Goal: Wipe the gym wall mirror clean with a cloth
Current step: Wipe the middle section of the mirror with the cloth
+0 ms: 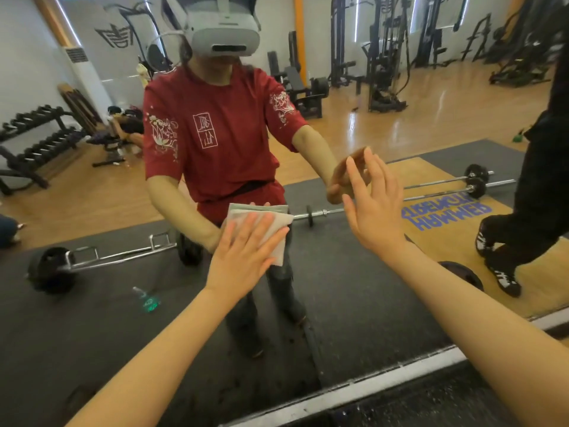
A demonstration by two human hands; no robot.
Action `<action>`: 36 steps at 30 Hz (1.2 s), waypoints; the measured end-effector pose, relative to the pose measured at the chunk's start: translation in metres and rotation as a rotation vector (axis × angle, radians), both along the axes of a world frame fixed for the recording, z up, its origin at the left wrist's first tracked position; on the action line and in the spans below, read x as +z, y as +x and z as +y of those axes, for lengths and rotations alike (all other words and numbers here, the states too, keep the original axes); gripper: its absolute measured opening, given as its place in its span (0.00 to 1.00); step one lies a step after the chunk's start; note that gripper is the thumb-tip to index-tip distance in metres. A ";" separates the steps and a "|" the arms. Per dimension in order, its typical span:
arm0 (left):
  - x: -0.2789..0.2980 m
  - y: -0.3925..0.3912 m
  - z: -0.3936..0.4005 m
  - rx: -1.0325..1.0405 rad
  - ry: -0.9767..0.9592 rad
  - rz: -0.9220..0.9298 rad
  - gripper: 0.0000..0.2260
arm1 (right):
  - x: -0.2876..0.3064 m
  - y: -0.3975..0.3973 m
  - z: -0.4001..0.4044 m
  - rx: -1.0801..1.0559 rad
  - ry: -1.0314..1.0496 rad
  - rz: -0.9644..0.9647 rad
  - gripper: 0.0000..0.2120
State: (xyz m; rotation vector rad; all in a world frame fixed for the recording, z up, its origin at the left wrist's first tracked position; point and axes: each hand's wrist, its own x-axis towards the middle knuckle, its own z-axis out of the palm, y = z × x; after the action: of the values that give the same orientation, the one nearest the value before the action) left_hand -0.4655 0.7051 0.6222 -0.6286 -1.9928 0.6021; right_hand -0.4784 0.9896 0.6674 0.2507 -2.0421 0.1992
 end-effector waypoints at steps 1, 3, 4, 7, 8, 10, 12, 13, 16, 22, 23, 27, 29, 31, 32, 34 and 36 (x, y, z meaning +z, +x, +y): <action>0.000 -0.001 0.017 -0.014 -0.006 -0.029 0.33 | 0.000 0.001 -0.001 0.007 -0.007 -0.010 0.28; 0.004 -0.001 0.045 -0.034 -0.002 -0.086 0.32 | 0.002 0.005 0.001 0.023 -0.008 -0.037 0.28; 0.007 -0.001 0.053 -0.039 0.000 -0.113 0.32 | 0.003 0.006 0.003 0.031 -0.002 -0.051 0.27; 0.015 0.002 0.048 -0.098 0.000 -0.173 0.33 | 0.006 0.009 0.009 0.054 0.016 -0.078 0.27; 0.018 0.003 0.041 -0.122 -0.010 -0.182 0.34 | 0.004 0.010 0.009 0.061 0.009 -0.072 0.27; 0.026 0.003 0.032 -0.171 -0.031 -0.170 0.34 | -0.005 0.015 0.005 0.088 -0.053 -0.053 0.27; 0.034 0.003 0.030 -0.203 -0.039 -0.129 0.28 | -0.020 0.024 -0.004 0.155 -0.138 -0.019 0.23; 0.035 0.003 0.030 -0.207 -0.038 -0.106 0.25 | -0.028 0.029 -0.010 0.207 -0.169 -0.008 0.19; 0.039 0.008 0.026 -0.183 0.013 -0.066 0.19 | -0.050 0.042 -0.034 0.391 -0.194 -0.057 0.10; 0.051 0.018 0.027 -0.222 0.041 -0.065 0.20 | -0.071 0.045 -0.083 0.497 -0.247 -0.254 0.24; 0.054 0.020 0.027 -0.228 0.044 -0.069 0.20 | -0.070 0.044 -0.088 0.497 -0.268 -0.285 0.26; 0.060 0.029 0.022 -0.239 0.112 -0.095 0.18 | -0.067 0.041 -0.106 0.316 -0.253 -0.268 0.36; 0.063 0.031 0.020 -0.222 0.162 -0.106 0.18 | -0.067 0.040 -0.118 0.195 -0.236 -0.222 0.40; 0.067 0.030 0.019 -0.204 0.177 -0.083 0.19 | -0.070 0.038 -0.130 0.104 -0.226 -0.180 0.43; 0.071 0.029 0.018 -0.196 0.177 -0.062 0.19 | -0.071 0.036 -0.134 0.075 -0.228 -0.163 0.44; 0.082 0.025 0.018 -0.186 0.180 -0.011 0.19 | -0.073 0.033 -0.138 0.053 -0.223 -0.127 0.45; 0.098 0.021 0.021 -0.180 0.191 0.035 0.19 | -0.072 0.031 -0.133 0.053 -0.204 -0.120 0.46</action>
State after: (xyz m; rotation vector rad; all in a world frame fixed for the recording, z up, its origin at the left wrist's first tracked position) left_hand -0.4448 0.7266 0.7202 -0.6664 -1.9091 0.3081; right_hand -0.4479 0.8564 0.5951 0.1691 -2.1163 0.4620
